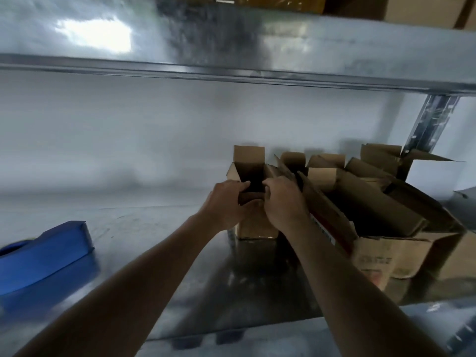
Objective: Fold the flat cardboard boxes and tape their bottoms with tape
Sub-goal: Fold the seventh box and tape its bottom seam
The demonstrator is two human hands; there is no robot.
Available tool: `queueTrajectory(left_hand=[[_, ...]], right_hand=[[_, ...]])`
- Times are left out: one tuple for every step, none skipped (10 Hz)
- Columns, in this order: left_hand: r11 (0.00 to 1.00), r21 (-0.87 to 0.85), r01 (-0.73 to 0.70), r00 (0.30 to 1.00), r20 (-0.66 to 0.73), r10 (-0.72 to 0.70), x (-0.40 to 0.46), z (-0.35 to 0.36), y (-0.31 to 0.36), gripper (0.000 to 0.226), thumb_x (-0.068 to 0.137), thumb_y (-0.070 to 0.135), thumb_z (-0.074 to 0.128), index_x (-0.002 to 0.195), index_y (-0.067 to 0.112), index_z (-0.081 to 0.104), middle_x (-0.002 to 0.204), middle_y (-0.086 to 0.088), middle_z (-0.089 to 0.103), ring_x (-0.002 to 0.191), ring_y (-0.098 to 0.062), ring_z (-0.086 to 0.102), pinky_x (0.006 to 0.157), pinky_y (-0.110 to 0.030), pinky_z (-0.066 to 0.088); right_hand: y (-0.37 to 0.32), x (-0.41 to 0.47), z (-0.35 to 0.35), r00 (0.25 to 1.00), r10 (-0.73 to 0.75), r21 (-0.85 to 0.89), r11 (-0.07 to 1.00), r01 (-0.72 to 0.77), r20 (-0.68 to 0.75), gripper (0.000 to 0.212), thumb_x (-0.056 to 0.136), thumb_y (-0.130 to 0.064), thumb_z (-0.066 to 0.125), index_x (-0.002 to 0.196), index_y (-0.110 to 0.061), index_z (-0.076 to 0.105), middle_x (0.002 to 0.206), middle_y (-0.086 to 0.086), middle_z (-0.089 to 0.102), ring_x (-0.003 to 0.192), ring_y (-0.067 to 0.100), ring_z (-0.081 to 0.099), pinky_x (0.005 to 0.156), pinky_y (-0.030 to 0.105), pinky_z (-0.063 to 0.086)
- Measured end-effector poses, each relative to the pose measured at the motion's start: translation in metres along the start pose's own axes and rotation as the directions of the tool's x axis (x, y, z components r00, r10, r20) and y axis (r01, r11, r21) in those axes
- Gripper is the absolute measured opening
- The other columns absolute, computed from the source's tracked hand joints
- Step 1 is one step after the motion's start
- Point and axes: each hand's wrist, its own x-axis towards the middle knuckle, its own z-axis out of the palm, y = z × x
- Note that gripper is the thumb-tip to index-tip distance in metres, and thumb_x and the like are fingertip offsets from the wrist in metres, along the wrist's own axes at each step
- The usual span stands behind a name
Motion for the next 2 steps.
queueTrajectory(left_hand=[[1.000, 0.027, 0.016, 0.999, 0.031, -0.017, -0.006, -0.005, 0.000, 0.061, 0.103, 0.049, 0.056, 0.155, 0.018, 0.046, 0.137, -0.006, 0.064, 0.121, -0.024, 0.060, 0.094, -0.030, 0.045], [0.999, 0.046, -0.002, 1.000, -0.005, 0.002, -0.017, -0.020, 0.004, 0.045, 0.106, 0.044, 0.051, 0.145, 0.022, 0.058, 0.137, 0.000, 0.067, 0.124, -0.022, 0.061, 0.098, -0.033, 0.047]], right_hand=[[0.000, -0.001, -0.004, 1.000, -0.024, 0.072, 0.997, 0.023, 0.009, 0.021, 0.106, -0.022, 0.051, 0.120, -0.016, 0.066, 0.116, 0.005, 0.066, 0.107, 0.021, 0.063, 0.096, 0.039, 0.054], [-0.003, -0.005, -0.008, 0.995, -0.091, 0.117, 0.989, 0.094, -0.036, 0.022, 0.106, -0.025, 0.051, 0.115, -0.016, 0.069, 0.110, 0.004, 0.068, 0.100, 0.019, 0.064, 0.093, 0.038, 0.055]])
